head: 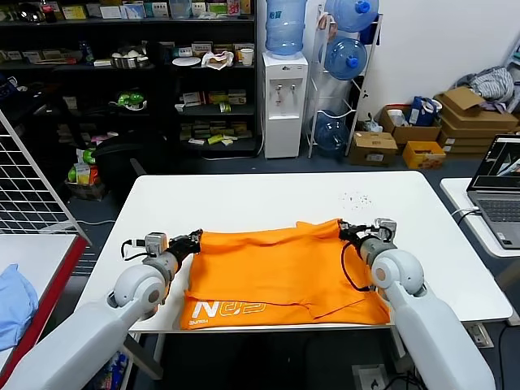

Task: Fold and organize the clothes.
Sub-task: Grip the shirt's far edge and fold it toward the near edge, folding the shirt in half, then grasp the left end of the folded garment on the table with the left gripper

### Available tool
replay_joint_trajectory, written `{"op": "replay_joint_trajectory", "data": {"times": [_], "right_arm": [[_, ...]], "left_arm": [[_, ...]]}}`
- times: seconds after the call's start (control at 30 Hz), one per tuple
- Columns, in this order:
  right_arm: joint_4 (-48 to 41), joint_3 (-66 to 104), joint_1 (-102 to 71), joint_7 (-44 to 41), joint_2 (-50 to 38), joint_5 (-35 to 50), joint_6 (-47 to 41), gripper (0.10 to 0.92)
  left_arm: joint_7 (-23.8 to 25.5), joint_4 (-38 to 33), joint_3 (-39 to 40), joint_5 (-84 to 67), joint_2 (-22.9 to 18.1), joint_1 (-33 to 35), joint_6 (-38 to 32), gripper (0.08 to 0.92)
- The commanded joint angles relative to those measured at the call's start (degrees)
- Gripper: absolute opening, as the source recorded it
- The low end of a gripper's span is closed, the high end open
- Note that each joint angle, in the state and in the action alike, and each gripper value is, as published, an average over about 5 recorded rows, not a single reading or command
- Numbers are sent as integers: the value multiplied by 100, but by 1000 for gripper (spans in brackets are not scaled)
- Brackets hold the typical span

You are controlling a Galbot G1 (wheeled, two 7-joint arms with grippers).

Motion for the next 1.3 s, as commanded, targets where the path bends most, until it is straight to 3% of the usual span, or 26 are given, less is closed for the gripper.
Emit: {"op": "replay_joint_trajectory", "data": {"times": [0.03, 0.7, 0.87, 1.3], "right_arm": [[1241, 399, -979, 115, -333, 155, -125, 123], [2500, 1005, -2580, 337, -692, 362, -511, 135], [2644, 1228, -2855, 201, -700, 183, -616, 248], [2626, 1575, -2865, 258, -713, 173, -547, 612]], "left_arm": [[-46, -1460, -755, 35, 617, 1348, -22, 94], [-47, -2067, -1180, 240, 972, 2570, -79, 94], [-63, -2205, -1265, 295, 992, 2720, -73, 119], [-83, -2066, -1353, 451, 869, 2957, -125, 484]]}}
